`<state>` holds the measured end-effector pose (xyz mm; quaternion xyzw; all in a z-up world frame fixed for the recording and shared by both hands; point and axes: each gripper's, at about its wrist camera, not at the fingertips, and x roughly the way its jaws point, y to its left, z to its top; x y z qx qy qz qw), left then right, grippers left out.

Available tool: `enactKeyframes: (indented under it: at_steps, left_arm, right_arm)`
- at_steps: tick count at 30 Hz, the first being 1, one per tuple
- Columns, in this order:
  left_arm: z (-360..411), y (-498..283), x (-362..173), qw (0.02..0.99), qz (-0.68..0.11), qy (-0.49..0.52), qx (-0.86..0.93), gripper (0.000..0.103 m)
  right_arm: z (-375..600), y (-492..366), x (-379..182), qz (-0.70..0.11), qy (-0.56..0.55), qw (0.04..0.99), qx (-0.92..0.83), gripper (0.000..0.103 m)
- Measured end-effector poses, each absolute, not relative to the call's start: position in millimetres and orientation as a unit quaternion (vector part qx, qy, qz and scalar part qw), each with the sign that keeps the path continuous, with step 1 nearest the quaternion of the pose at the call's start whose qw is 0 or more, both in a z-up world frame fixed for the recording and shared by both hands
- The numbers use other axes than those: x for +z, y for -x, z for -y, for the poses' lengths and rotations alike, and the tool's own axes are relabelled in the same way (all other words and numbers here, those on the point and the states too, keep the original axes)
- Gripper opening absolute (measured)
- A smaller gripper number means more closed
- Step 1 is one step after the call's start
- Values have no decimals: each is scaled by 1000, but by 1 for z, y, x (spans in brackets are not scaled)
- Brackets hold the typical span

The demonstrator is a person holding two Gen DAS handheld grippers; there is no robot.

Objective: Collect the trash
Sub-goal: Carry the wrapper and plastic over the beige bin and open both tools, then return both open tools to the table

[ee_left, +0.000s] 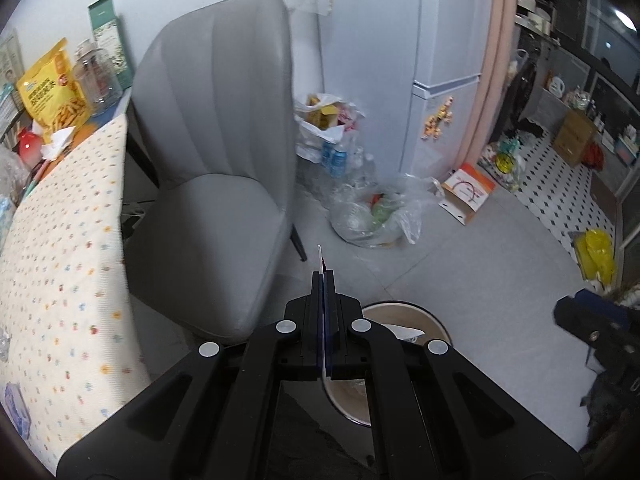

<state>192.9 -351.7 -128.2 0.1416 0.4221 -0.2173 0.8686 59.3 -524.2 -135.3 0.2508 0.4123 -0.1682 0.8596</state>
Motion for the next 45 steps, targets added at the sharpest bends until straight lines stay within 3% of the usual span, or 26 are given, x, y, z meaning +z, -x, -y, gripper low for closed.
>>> enactKeyframes:
  at_steps: [9, 10, 11, 12, 13, 14, 18, 22, 30, 37, 45]
  left_arm:
    - [383, -176, -136, 834, -456, -132, -281, 5]
    - [383, -176, -137, 832, -461, -131, -281, 11]
    - [381, -176, -136, 832, -462, -128, -280, 25]
    - [379, -177, -134, 832, -463, -121, -281, 32]
    - [377, -177, -133, 833, -462, -115, -282, 48]
    - [373, -177, -130, 836, -458, -109, -282, 56]
    - [363, -179, -120, 850, -444, -109, -264, 65]
    - [350, -180, -109, 867, -424, -116, -237, 79]
    - [304, -188, -85, 887, -406, -95, -198, 84]
    - [250, -189, -70, 902, -392, -70, -166, 89]
    - [166, -189, -53, 921, -375, -41, -99, 94]
  right_arm:
    - [549, -31, -126, -397, -257, 856, -208, 39]
    - [550, -30, -125, -395, -257, 857, -210, 40]
    - [550, -29, -125, -394, -259, 857, -210, 40]
    - [550, -29, -125, -393, -260, 857, -210, 40]
    - [549, -29, -124, -392, -260, 858, -209, 40]
    - [547, -30, -123, -392, -259, 859, -206, 40]
    - [539, -31, -118, -389, -253, 863, -201, 40]
    - [526, -31, -106, -381, -236, 871, -202, 55]
    - [486, -47, -86, -378, -205, 886, -175, 61]
    - [444, -62, -69, -374, -177, 898, -150, 75]
    - [381, -85, -57, -377, -157, 908, -92, 78]
